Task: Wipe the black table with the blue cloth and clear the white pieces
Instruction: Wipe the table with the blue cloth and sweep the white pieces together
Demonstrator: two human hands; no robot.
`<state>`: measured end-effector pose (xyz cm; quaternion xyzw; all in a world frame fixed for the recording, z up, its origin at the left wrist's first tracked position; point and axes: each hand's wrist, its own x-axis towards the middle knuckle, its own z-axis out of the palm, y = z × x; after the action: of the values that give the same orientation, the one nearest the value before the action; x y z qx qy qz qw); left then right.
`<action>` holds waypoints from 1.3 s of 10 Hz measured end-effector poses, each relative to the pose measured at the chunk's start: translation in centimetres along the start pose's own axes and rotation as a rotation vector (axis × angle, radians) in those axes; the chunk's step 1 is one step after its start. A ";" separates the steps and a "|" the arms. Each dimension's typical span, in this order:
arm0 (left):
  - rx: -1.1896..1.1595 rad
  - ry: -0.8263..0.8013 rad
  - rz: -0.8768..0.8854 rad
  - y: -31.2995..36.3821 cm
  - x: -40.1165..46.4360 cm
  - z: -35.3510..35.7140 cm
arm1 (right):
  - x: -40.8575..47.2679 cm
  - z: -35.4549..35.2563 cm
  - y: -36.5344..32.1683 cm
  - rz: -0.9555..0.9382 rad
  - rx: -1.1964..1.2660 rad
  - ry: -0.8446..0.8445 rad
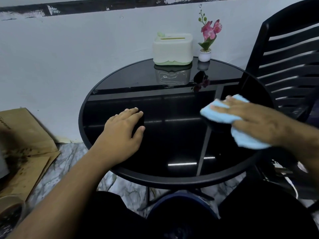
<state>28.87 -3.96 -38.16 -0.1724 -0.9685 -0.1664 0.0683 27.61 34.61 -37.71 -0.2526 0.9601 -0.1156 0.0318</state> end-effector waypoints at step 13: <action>0.037 0.011 0.002 0.3 -0.2 0.0 | -4.1 6.7 -22.5 0.165 0.072 0.424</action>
<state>29.21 -3.80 -38.09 -0.1711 -0.9708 -0.1495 0.0768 42.70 16.20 -38.81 -0.1419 0.9579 -0.1975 -0.1523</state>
